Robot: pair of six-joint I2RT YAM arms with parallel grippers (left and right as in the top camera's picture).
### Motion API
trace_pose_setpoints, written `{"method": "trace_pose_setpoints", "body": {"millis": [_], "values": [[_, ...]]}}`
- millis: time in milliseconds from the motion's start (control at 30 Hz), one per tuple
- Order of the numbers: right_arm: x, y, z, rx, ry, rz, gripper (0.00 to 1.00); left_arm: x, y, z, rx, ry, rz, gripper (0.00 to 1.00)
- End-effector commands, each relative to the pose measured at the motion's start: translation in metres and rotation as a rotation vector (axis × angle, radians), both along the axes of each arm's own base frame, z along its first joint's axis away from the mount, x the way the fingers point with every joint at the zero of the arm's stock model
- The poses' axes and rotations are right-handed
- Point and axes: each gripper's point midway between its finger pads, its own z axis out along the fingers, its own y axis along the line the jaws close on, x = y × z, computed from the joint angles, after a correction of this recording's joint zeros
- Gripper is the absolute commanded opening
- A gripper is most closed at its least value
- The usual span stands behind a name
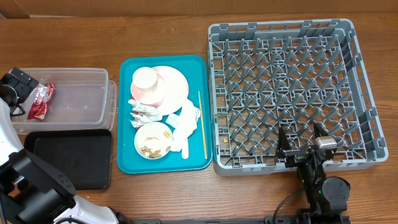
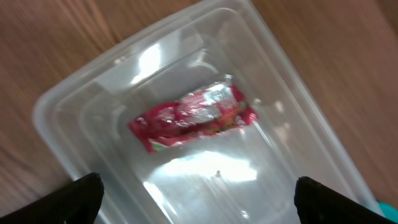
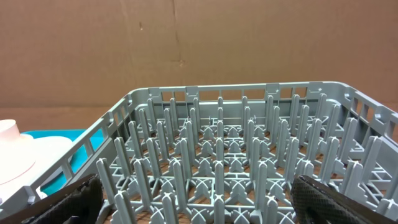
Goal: Sort waste into correct bins and load items into the dishwasher
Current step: 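Carry the red wrapper left and drop it into the clear bin, then reach the left gripper to the crumpled white tissue and grasp it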
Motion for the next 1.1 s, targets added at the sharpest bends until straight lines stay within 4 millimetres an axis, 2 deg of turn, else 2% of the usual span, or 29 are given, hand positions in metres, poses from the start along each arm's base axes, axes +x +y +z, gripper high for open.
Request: {"method": "trace_pose_setpoints", "body": {"millis": [0,33,133,233,267,300,400,433,600,633,667,767,833,933,967,1067], "values": [[0.0,-0.001,-0.002,0.004,-0.002,-0.005,1.0,0.016,-0.033,0.049,-0.047,-0.142,-0.138,1.0],[0.0,-0.001,-0.002,0.004,-0.002,-0.005,1.0,0.016,-0.04,0.054,-0.052,-0.15,-0.161,1.0],[0.0,-0.001,-0.002,0.004,-0.002,-0.005,1.0,0.011,-0.078,0.072,-0.076,-0.145,-0.227,1.0],[0.0,-0.001,-0.002,0.004,-0.002,-0.005,1.0,0.005,-0.15,0.08,-0.114,-0.083,-0.396,0.99],[0.0,-0.001,-0.002,0.004,-0.002,-0.005,1.0,0.004,-0.167,0.08,-0.119,-0.064,-0.444,0.97],[0.0,-0.001,-0.002,0.004,-0.002,-0.005,1.0,0.004,-0.198,0.076,-0.133,-0.029,-0.525,0.97],[0.0,-0.001,-0.002,0.004,-0.002,-0.005,1.0,0.003,-0.261,0.065,-0.101,0.064,-0.716,0.92],[0.0,-0.001,-0.002,0.004,-0.002,-0.005,1.0,0.002,-0.285,0.06,-0.051,0.114,-0.78,0.87],[0.0,-0.001,-0.002,0.004,-0.002,-0.005,1.0,-0.003,-0.363,0.042,0.021,0.197,-0.991,0.8],[0.0,-0.001,-0.002,0.004,-0.002,-0.005,1.0,-0.004,-0.376,0.036,0.019,0.214,-1.026,0.78],[0.0,-0.001,-0.002,0.004,-0.002,-0.005,1.0,-0.007,-0.399,0.023,0.016,0.249,-1.085,0.77],[0.0,-0.001,-0.002,0.004,-0.002,-0.005,1.0,-0.011,-0.426,-0.003,0.016,0.322,-1.153,0.73],[0.0,-0.001,-0.002,0.004,-0.002,-0.005,1.0,-0.014,-0.443,-0.033,0.003,0.401,-1.192,0.61],[0.0,-0.001,-0.002,0.004,-0.002,-0.005,1.0,-0.018,-0.457,-0.063,-0.009,0.478,-1.206,0.54],[0.0,-0.001,-0.002,0.004,-0.002,-0.005,1.0,-0.019,-0.461,-0.072,-0.009,0.501,-1.215,0.49],[0.0,-0.001,-0.002,0.004,-0.002,-0.005,1.0,-0.018,-0.473,-0.097,-0.006,0.537,-1.235,0.47]]}}
